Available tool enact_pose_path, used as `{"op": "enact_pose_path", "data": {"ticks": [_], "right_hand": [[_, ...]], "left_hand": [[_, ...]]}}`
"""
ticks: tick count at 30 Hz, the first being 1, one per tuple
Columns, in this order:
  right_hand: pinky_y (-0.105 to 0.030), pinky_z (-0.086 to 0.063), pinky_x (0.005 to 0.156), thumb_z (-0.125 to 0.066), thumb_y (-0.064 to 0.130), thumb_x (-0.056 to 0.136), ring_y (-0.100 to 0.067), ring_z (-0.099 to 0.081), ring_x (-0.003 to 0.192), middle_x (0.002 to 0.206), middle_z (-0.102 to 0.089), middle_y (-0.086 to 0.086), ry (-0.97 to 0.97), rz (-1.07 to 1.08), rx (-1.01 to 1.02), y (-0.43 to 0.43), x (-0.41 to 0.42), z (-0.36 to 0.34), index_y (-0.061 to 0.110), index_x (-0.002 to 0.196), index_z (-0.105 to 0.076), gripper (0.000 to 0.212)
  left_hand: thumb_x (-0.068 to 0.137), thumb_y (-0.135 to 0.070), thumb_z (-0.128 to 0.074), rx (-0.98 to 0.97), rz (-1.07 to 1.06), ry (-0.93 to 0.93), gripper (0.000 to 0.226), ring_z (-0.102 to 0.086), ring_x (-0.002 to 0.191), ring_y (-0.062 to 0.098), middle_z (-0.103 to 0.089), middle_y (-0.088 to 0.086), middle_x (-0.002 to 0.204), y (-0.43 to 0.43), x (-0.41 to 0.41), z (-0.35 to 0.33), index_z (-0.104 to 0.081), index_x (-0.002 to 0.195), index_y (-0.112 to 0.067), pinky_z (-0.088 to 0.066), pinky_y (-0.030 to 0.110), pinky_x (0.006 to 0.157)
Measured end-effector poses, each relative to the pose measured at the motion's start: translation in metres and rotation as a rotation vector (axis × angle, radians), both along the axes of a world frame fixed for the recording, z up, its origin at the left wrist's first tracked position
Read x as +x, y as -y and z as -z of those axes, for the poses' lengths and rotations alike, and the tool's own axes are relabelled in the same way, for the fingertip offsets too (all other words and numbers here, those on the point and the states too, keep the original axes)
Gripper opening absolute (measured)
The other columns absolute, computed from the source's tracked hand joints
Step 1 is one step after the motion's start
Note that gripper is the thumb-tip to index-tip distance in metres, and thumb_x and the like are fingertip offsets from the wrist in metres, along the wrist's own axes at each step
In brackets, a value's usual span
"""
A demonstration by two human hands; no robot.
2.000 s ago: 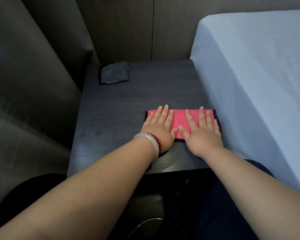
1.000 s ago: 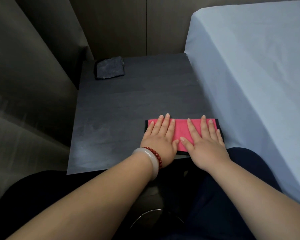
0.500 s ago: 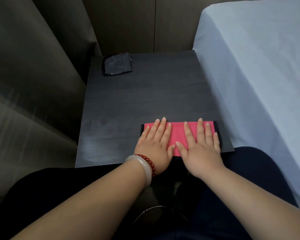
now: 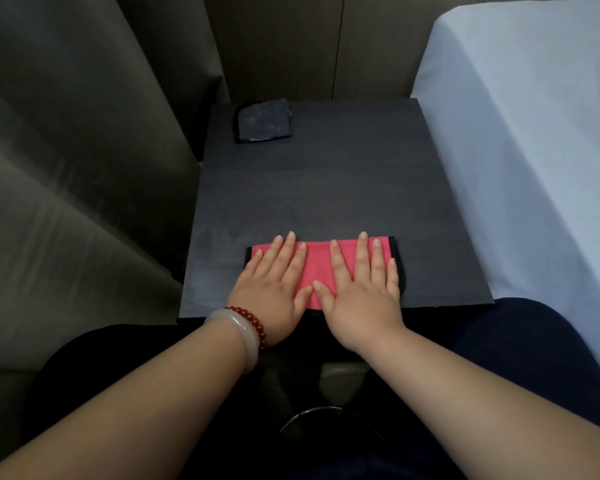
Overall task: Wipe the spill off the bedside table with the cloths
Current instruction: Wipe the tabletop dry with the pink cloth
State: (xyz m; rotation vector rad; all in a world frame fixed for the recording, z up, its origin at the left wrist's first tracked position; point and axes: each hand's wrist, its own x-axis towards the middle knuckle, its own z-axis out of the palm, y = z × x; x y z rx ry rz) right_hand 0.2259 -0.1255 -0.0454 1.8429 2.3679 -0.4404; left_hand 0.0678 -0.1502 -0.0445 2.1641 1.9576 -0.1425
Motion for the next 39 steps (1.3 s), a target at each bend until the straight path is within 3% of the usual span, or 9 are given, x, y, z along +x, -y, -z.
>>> {"op": "enact_pose_path", "data": {"ticks": [7,11,29,39], "right_hand": [[-0.048,0.016,0.113,-0.01,0.059,0.093,-0.024,0.032,0.138,0.151,0.034,-0.006,-0.028,-0.069,0.076,0.004,-0.003,-0.008,0.037,0.144,0.022,0.064],[-0.043,0.015,0.115,-0.004,0.055,0.095,-0.018,0.034,0.137,0.151,0.035,-0.002,-0.046,-0.091,-0.004,-0.002,-0.005,-0.003,0.037,0.143,0.025,0.058],[-0.042,0.011,0.116,-0.014,0.055,0.093,-0.017,0.021,0.143,0.156,0.023,0.002,0.006,0.0,0.013,-0.182,-0.041,0.004,0.044,0.146,0.01,0.059],[-0.044,0.011,0.116,-0.019,0.05,0.094,-0.02,0.021,0.143,0.156,0.022,0.0,-0.018,-0.033,-0.048,-0.22,-0.046,-0.004,0.043,0.147,0.006,0.059]], "left_hand": [[0.1,-0.043,-0.015,0.023,-0.101,0.099,0.063,0.014,0.146,0.014,0.015,0.003,0.159,-0.001,0.003,-0.012,0.005,0.153,-0.015,0.009,0.032,0.116],[0.1,-0.045,-0.012,0.012,-0.124,0.061,0.064,0.02,0.144,0.015,0.022,0.004,0.158,-0.006,0.008,-0.005,0.014,0.151,-0.014,0.012,0.032,0.116],[0.101,-0.044,-0.014,-0.01,-0.113,0.04,0.064,0.016,0.146,0.016,0.02,0.003,0.159,-0.182,-0.024,0.003,0.011,0.152,-0.014,0.008,0.035,0.118],[0.101,-0.044,-0.018,0.011,-0.111,0.075,0.064,0.013,0.146,0.016,0.015,0.004,0.16,-0.22,-0.039,-0.005,0.002,0.153,-0.014,0.007,0.036,0.118]]}}
